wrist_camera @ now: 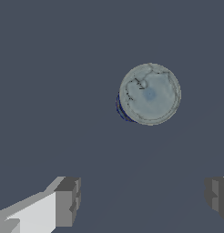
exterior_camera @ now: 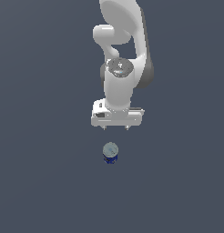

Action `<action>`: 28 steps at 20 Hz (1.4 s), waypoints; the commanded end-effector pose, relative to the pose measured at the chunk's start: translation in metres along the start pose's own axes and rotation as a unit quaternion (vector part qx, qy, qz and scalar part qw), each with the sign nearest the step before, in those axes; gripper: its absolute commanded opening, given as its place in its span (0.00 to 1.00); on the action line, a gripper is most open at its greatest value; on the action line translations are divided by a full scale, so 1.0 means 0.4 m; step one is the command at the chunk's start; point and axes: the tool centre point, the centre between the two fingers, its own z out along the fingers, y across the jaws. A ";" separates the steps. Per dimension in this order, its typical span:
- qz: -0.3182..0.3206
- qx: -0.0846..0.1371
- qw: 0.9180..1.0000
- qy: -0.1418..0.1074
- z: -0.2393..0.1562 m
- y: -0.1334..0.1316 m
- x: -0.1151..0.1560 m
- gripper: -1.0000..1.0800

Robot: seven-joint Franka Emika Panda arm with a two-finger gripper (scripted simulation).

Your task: Pick up the object and move it to a goal position.

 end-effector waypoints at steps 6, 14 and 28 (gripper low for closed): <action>0.056 0.003 0.998 -0.003 0.025 0.018 0.058 0.96; 0.140 0.006 0.990 -0.006 0.070 0.046 0.138 0.96; 0.187 0.007 0.982 -0.009 0.101 0.061 0.179 0.96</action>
